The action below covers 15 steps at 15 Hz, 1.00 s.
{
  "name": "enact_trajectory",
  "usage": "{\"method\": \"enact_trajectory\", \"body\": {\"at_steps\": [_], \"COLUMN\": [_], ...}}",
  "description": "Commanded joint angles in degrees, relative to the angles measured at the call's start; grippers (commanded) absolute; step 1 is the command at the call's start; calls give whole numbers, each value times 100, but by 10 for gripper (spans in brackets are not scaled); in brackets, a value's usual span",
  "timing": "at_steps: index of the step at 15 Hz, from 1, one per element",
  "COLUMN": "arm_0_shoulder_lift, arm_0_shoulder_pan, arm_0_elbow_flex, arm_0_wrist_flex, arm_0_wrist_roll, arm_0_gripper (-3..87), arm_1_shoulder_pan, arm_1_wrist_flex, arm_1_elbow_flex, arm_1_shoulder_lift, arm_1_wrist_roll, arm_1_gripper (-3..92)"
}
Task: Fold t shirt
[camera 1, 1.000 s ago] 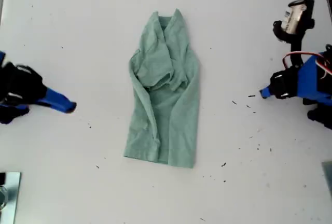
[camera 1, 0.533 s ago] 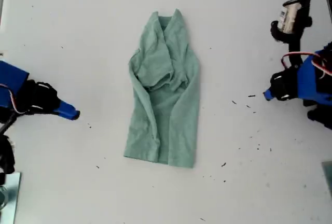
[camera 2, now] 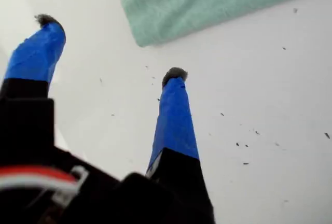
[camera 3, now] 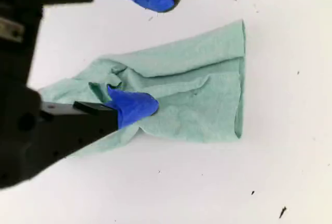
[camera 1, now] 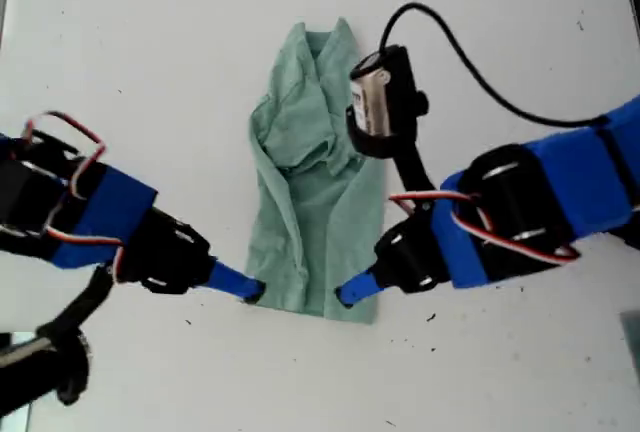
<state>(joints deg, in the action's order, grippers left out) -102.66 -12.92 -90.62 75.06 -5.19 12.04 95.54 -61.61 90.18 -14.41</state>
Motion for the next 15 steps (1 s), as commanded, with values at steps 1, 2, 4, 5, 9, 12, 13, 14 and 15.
{"method": "enact_trajectory", "body": {"at_steps": [1, 2, 4, 5, 9, 12, 13, 14, 15], "arm_0_shoulder_lift": [984, 1433, 2188, 2461, 3727, 4447, 4386, 4395, 4263], "arm_0_shoulder_pan": [-88, -53, 70, 105, 343, 325, 185, 35, -132], "arm_0_elbow_flex": [422, 580, 835, 870, 1283, 2030, 2364, 2918, 3313], "arm_0_wrist_flex": [-246, -334, -466, -510, -747, -545, -457, -158, -123], "arm_0_wrist_roll": [-9, -35, -105, -88, -53, 149, 193, 325, 272], "arm_0_gripper": [289, 291, 301, 303, 294, 3, -2, -2, -2], "arm_1_shoulder_pan": [141, 158, 167, 158, 264, 519, 589, 624, 650], "arm_1_wrist_flex": [-369, -519, -703, -844, -1529, -1556, -1573, -1538, -1521], "arm_1_elbow_flex": [457, 457, 439, 439, 422, 387, 396, 396, 404], "arm_1_shoulder_lift": [-483, -800, -1301, -1547, -2760, -2944, -2865, -2593, -2109], "arm_1_wrist_roll": [255, 308, 387, 396, 615, 1020, 923, 809, 545], "arm_1_gripper": [368, 358, 355, 354, 282, 12, 12, 12, 12]}}
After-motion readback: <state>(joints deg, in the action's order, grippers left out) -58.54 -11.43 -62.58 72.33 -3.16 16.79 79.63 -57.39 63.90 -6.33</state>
